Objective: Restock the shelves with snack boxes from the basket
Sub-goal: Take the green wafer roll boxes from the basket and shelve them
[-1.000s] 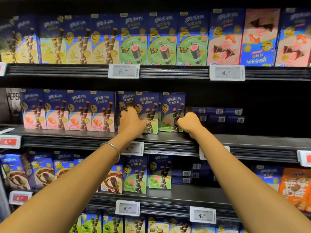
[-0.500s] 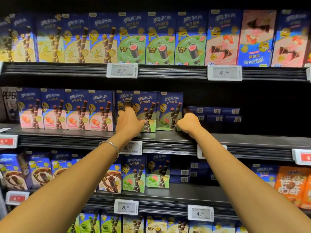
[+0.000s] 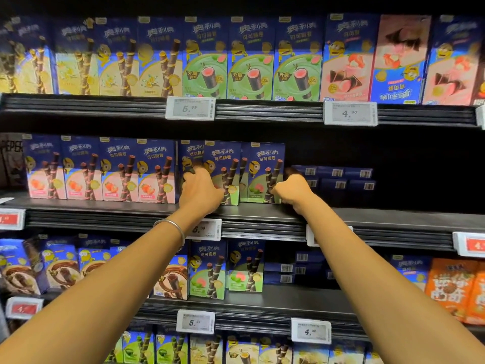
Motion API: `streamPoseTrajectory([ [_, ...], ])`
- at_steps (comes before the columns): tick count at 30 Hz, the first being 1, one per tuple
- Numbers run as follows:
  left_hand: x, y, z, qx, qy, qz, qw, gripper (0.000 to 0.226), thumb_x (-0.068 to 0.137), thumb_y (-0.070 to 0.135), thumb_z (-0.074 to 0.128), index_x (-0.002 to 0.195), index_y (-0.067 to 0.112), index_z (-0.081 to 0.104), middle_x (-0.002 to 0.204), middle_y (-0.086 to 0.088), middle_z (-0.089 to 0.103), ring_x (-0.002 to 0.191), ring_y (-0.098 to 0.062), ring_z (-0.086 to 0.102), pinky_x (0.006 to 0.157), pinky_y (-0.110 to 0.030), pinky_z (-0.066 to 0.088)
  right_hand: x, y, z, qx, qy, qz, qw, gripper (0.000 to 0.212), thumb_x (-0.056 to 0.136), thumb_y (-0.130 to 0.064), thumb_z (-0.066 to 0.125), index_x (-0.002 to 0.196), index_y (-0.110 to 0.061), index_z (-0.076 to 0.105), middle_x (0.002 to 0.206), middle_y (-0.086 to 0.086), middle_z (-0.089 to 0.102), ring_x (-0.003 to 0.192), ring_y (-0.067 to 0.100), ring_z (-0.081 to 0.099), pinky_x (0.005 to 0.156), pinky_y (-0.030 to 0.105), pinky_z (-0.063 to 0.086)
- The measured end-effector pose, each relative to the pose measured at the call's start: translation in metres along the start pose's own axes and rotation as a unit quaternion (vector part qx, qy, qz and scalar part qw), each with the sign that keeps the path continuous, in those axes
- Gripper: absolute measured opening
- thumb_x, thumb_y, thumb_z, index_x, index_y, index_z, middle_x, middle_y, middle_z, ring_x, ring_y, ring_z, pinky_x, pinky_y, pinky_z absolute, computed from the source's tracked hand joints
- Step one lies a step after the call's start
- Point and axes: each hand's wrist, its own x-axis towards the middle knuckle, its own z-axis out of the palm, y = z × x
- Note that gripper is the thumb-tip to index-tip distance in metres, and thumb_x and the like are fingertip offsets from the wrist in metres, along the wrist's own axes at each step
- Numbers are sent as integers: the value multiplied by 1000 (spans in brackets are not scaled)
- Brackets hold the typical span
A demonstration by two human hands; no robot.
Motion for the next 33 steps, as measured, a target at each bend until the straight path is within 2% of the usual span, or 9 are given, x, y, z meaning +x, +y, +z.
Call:
streamPoseTrajectory([
  [7, 2, 2, 2, -3, -10, -6, 1000, 61, 91, 34, 82, 135, 8, 48, 144, -23, 46, 124, -44, 56, 104, -55, 53, -7, -9, 1, 88, -38, 26, 995, 30, 86, 3, 62, 116, 6, 60, 121, 21, 62, 101, 27, 56, 84, 39, 46],
  [12, 0, 6, 4, 9, -8, -7, 1000, 59, 92, 34, 81, 133, 7, 49, 143, -24, 46, 124, -46, 55, 103, -56, 53, -11, -11, 1, 116, -51, 28, 992, 13, 86, 4, 61, 87, -7, 54, 120, 22, 61, 101, 27, 56, 86, 39, 44],
  [16, -1, 9, 7, 18, -7, -5, 1000, 59, 93, 35, 80, 133, 7, 47, 144, -24, 44, 127, -48, 54, 102, -55, 52, -11, -9, 2, 134, -67, 29, 988, 24, 86, 2, 62, 110, -1, 55, 120, 19, 59, 102, 26, 55, 85, 40, 41],
  [18, -3, 11, 10, 25, -5, -1, 1000, 58, 93, 36, 79, 131, 7, 47, 142, -24, 44, 127, -48, 53, 98, -54, 51, -11, -9, 3, 131, -74, 27, 988, 28, 87, 1, 62, 113, -1, 52, 116, 15, 58, 102, 25, 55, 84, 39, 41],
  [21, -5, 15, 13, 31, -7, 1, 999, 56, 93, 38, 79, 129, 8, 47, 141, -22, 46, 125, -47, 54, 97, -55, 51, -11, -8, 5, 134, -75, 18, 988, 18, 87, 0, 64, 98, -7, 52, 104, 10, 58, 84, 14, 54, 76, 34, 40],
  [23, -6, 17, 15, 33, -10, 4, 999, 55, 94, 38, 78, 129, 8, 47, 140, -23, 46, 124, -47, 55, 98, -56, 52, -11, -8, 5, 135, -76, 13, 988, 21, 87, 0, 66, 86, -13, 50, 97, 8, 58, 81, 13, 53, 75, 32, 42],
  [26, -5, 17, 16, 35, -14, 6, 999, 55, 94, 39, 77, 128, 8, 47, 140, -23, 46, 124, -47, 55, 98, -56, 53, -11, -7, 5, 138, -82, 11, 987, 23, 86, 0, 66, 84, -15, 49, 96, 7, 59, 81, 13, 53, 66, 29, 42],
  [29, -4, 14, 11, 16, -15, -4, 1000, 64, 94, 45, 76, 136, 8, 45, 147, -24, 43, 130, -47, 52, 101, -57, 51, -9, -6, 2, 153, -84, 25, 984, 21, 86, -6, 67, 103, -7, 53, 111, 12, 61, 88, 16, 55, 74, 33, 42],
  [33, -8, 9, -7, -79, 9, -9, 997, 91, 95, 62, 66, 154, 3, 32, 162, -24, 32, 143, -45, 43, 110, -54, 44, -13, -5, -5, 218, -49, 39, 974, 68, 87, -29, 73, 141, -3, 41, 136, 11, 55, 110, 22, 52, 88, 41, 41],
])
